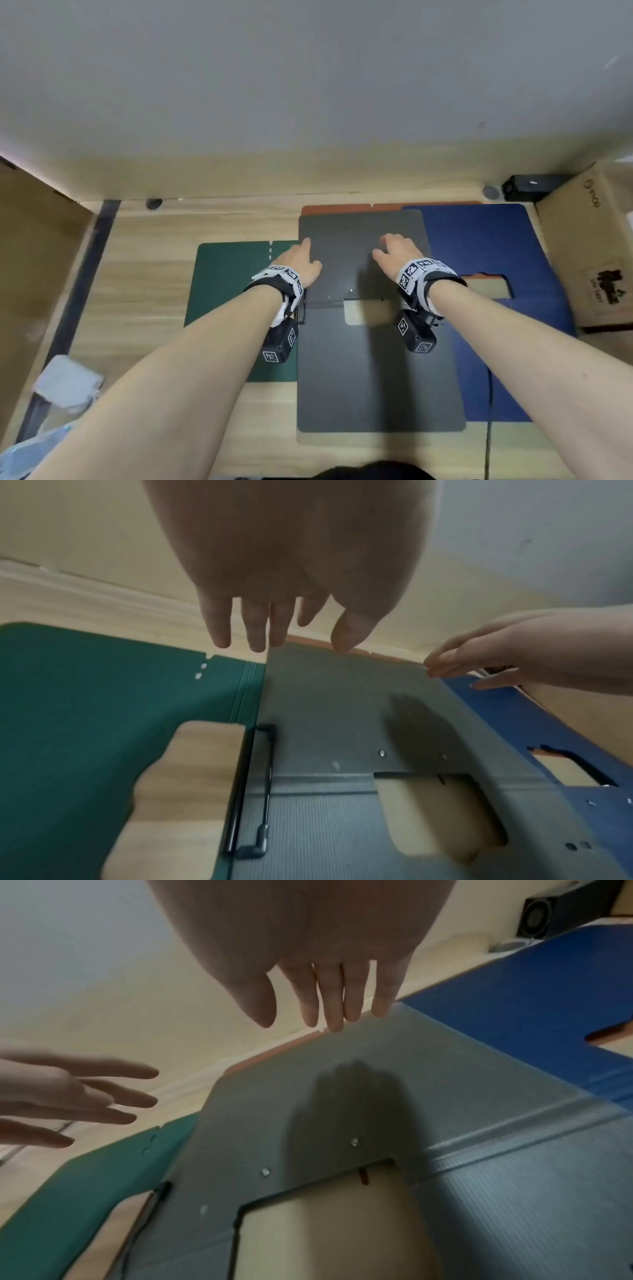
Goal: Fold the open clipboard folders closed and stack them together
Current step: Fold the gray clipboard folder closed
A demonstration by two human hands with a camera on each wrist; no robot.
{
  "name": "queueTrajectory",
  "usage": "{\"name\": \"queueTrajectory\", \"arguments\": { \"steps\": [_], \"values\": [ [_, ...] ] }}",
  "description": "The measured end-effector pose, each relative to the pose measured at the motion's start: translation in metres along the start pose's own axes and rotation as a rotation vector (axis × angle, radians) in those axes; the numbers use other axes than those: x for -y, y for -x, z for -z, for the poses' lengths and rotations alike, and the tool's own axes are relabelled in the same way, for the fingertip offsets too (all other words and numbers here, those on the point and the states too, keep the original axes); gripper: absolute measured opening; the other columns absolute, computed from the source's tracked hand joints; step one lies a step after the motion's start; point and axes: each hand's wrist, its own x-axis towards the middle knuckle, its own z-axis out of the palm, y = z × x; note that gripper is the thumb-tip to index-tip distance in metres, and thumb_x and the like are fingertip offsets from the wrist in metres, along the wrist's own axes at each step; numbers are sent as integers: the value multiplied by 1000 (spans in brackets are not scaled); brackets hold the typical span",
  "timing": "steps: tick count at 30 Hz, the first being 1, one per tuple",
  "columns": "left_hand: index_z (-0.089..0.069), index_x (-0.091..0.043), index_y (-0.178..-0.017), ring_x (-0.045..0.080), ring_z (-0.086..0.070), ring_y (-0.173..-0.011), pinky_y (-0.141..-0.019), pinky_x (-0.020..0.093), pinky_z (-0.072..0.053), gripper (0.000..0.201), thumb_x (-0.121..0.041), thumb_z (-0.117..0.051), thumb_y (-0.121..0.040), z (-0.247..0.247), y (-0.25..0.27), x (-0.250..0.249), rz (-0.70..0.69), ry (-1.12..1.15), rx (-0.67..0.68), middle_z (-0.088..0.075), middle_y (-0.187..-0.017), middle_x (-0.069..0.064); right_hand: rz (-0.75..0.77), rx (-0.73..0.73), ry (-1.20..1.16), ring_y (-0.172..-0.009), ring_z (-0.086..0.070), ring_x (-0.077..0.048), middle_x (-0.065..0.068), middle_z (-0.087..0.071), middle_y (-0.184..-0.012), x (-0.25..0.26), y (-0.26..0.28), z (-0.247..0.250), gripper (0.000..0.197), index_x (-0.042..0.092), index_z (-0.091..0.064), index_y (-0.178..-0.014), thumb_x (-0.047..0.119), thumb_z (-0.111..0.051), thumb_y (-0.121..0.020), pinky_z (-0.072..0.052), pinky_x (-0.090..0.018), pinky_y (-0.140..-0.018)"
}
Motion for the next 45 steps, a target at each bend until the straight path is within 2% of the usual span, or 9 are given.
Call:
{"name": "queueTrajectory", "arguments": {
  "steps": [7, 17, 24, 27, 29, 31, 33, 39, 45],
  "values": [
    [-17, -13, -151, 33, -51, -122, -82, 40, -43, 73, -19, -51, -87, -32, -8, 4, 53, 1, -57, -35, -150, 10, -30, -42, -7, -128, -40, -34, -17, -45, -139, -32, -13, -16, 43, 7, -46, -132, 25, -45, -93, -38, -42, -103],
    [-25, -14, -148, 32, -49, -125, -96, 45, -44, 71, -17, -60, -86, -69, -8, 25, 57, -70, -26, -35, -148, 8, -122, -142, -1, -134, -34, -34, -15, -35, -148, -74, -11, -16, 47, 6, -44, -134, 25, -50, -91, -36, -45, -106],
    [-45, -8, -123, 32, -55, -111, -78, 41, -48, 49, -30, -68, -85, -73, -6, 32, 200, -114, -28, -48, -126, 12, -275, -170, 13, -119, -48, -38, -18, -46, -131, -99, -5, -3, 43, 6, -46, -127, 27, -55, -90, -44, -43, -85],
    [-49, -6, -117, 34, -58, -107, -78, 39, -48, 47, -34, -67, -84, -73, -8, 35, 284, -37, -28, -55, -121, 14, -349, -86, -12, -112, -55, -41, -20, -52, -126, -102, -3, -10, 43, 5, -47, -122, 33, -54, -91, -44, -42, -86],
    [-54, -7, -105, 35, -61, -102, -72, 35, -46, 36, -37, -61, -86, -75, -10, 37, 320, -24, -16, -60, -115, 14, -372, -63, -41, -109, -56, -41, -20, -54, -124, -104, -2, -16, 43, 4, -47, -120, 35, -54, -91, -44, -42, -86],
    [-51, -10, -87, 35, -60, -94, -69, 33, -42, 30, -40, -54, -89, -80, -11, 40, 319, -47, -11, -61, -113, 15, -370, -69, -58, -108, -57, -40, -19, -56, -122, -107, -1, -20, 43, 5, -47, -118, 37, -55, -91, -44, -42, -84],
    [-49, -11, -83, 34, -59, -90, -68, 32, -41, 34, -44, -47, -93, -84, -9, 41, 305, -76, -3, -60, -114, 15, -365, -75, -83, -108, -58, -38, -17, -56, -123, -109, -1, -21, 43, 5, -46, -118, 37, -57, -91, -45, -41, -84],
    [-55, -6, -111, 35, -62, -95, -69, 33, -43, 40, -39, -40, -93, -87, -2, 39, 219, -186, 39, -61, -108, 14, -355, -84, -122, -109, -58, -36, -16, -57, -123, -110, -2, -21, 45, 6, -45, -121, 36, -60, -91, -46, -41, -85],
    [-53, -7, -81, 31, -55, -85, -71, 32, -41, 22, -23, -41, -91, -81, -13, 35, 135, -236, 111, -58, -87, 12, -316, -109, -116, -109, -58, -38, -18, -56, -124, -112, -2, -25, 44, 6, -44, -122, 36, -57, -93, -46, -43, -86]
  ]
}}
